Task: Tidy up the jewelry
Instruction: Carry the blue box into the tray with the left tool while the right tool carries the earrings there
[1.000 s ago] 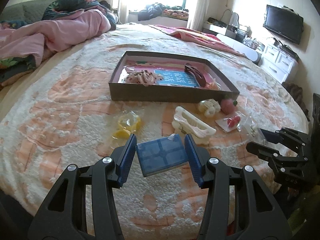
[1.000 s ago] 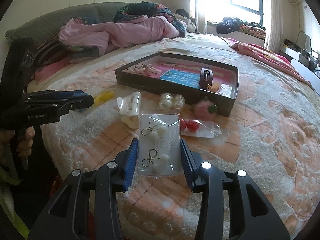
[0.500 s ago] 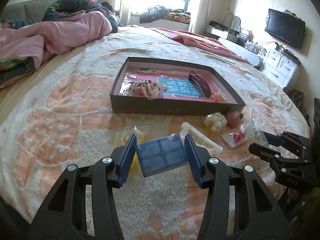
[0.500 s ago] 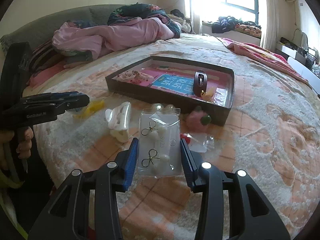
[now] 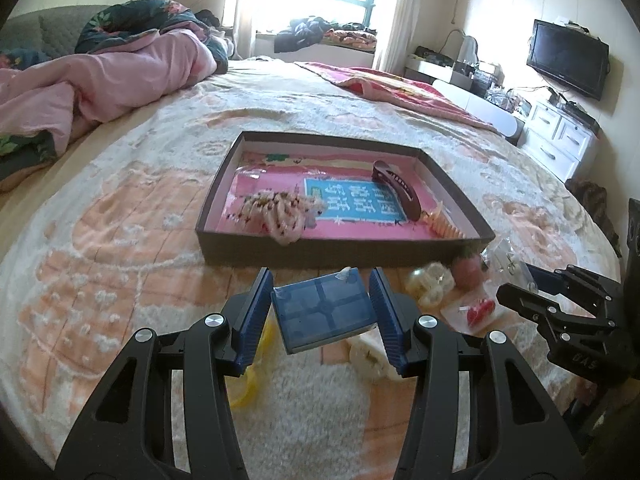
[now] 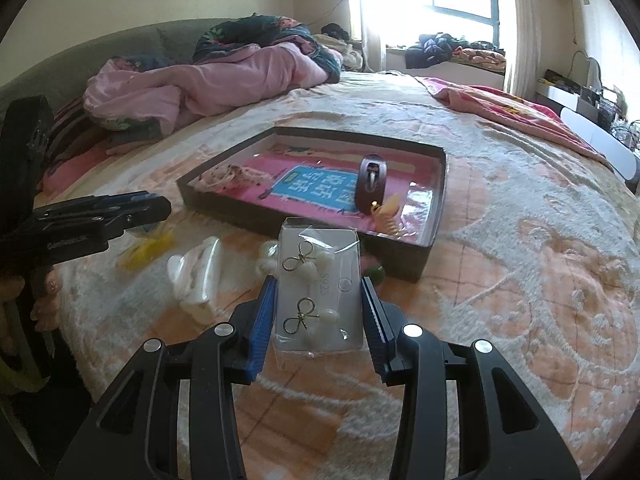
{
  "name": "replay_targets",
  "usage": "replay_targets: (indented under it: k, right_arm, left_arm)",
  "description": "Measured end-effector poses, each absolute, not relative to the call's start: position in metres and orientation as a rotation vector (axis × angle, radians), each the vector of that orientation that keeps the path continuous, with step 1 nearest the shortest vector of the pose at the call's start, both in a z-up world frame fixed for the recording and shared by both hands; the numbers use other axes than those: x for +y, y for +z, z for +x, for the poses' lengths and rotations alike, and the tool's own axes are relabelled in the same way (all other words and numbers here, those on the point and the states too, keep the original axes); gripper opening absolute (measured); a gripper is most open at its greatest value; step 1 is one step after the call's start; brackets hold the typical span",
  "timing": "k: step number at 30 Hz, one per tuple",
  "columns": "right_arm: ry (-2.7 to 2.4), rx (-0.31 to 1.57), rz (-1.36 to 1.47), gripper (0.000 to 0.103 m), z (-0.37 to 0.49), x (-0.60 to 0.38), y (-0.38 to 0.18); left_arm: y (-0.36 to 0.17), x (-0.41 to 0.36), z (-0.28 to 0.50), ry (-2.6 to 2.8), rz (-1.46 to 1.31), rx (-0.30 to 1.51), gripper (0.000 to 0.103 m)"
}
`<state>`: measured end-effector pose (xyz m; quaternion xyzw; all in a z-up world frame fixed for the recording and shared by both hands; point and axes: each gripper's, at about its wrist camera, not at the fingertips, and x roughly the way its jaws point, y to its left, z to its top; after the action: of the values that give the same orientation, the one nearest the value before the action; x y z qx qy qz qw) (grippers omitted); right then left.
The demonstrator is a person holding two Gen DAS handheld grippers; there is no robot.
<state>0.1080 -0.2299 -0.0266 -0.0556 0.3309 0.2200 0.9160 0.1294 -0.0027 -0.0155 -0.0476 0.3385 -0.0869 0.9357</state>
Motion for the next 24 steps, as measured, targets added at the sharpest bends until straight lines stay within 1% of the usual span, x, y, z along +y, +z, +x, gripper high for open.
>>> replay_targets:
  k: [24]
  right_arm:
    - [0.367,0.642,-0.082,0.039,0.166,-0.246,-0.011]
  left_arm:
    - [-0.011,-0.019,0.182,-0.19,-0.094,0.7,0.041]
